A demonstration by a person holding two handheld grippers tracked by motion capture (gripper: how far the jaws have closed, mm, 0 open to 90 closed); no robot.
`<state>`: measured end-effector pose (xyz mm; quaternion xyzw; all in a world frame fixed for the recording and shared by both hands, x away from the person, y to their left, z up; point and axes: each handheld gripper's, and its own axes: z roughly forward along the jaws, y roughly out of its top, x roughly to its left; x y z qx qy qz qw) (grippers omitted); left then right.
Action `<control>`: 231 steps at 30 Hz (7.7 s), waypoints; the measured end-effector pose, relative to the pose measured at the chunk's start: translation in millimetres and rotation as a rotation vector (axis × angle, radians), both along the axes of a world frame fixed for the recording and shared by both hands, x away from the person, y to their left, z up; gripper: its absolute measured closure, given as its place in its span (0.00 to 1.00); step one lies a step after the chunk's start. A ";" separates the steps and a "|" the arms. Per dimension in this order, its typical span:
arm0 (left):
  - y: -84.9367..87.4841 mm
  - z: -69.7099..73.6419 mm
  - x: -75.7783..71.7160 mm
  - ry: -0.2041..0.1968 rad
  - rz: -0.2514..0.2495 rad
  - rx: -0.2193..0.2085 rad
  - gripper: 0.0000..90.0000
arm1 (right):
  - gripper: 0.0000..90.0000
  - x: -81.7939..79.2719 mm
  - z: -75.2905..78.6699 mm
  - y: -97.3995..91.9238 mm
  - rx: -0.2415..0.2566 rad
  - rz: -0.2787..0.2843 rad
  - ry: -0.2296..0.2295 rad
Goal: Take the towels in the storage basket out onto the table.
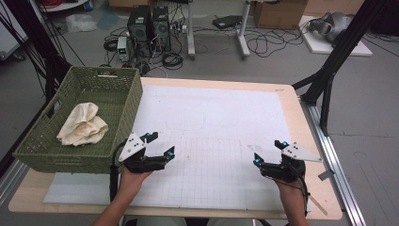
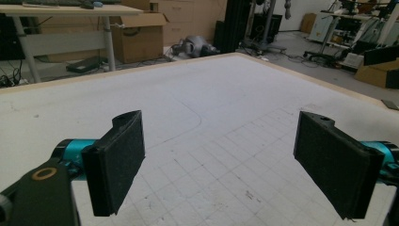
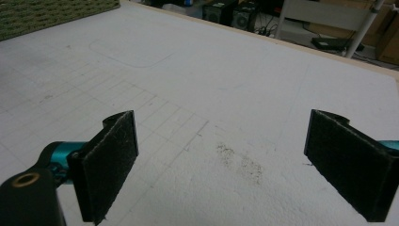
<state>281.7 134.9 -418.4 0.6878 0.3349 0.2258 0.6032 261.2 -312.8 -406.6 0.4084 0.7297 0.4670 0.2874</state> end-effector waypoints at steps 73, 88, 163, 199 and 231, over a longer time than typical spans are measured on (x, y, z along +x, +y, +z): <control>204.6 76.4 96.3 0.232 0.469 0.109 0.20 | 0.11 1.0 0.6 7.9 -0.013 0.014 0.026; 220.6 38.7 116.1 0.454 0.618 0.308 0.21 | 0.11 2.0 -1.8 9.9 -0.030 0.022 0.038; 173.4 177.7 50.1 -0.120 0.358 0.000 0.86 | 0.11 0.4 1.6 6.2 -0.022 0.004 0.031; -6.2 138.9 31.9 -0.065 -0.197 0.011 0.86 | 0.11 -1.3 3.1 4.6 -0.015 0.002 0.025; -128.1 -9.1 95.8 0.316 -0.250 0.112 0.58 | 0.11 -0.5 -1.4 1.6 -0.027 0.001 0.045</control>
